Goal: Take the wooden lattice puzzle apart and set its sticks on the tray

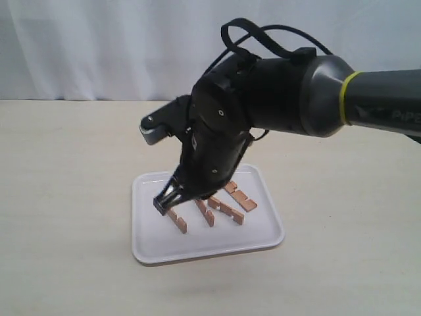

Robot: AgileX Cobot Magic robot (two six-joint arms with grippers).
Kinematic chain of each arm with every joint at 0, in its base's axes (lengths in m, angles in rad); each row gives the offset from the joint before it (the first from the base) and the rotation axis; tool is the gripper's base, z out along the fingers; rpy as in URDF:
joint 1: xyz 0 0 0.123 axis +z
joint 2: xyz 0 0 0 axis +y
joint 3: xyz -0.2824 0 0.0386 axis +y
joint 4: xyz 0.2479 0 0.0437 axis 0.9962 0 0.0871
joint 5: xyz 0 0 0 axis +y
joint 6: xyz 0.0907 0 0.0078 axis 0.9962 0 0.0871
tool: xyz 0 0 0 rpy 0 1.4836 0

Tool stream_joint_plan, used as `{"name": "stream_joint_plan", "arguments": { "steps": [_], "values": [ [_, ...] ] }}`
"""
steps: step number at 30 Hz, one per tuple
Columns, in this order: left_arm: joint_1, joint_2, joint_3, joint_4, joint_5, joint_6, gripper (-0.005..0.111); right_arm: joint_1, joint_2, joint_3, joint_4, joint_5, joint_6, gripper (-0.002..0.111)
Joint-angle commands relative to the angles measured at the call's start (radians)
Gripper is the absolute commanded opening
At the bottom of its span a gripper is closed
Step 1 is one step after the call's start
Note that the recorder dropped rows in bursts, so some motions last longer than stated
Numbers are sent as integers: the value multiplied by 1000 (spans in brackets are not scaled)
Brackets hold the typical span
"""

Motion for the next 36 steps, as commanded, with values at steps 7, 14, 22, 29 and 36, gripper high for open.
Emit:
{"name": "stream_joint_plan", "arguments": {
  "steps": [7,14,22,29,36],
  "values": [
    [1,-1,2,6,-7,1,0,-218,-86,130,163,79,-123,5],
    [1,-1,2,6,-7,1,0,-437,-248,292,140,2,-106,5],
    [1,-1,2,6,-7,1,0,-652,-449,549,-27,-140,11,5],
    [1,-1,2,6,-7,1,0,-671,-684,736,-55,-289,61,5],
    [1,-1,2,6,-7,1,0,-652,-1046,898,-30,-467,61,5]
  ]
}}
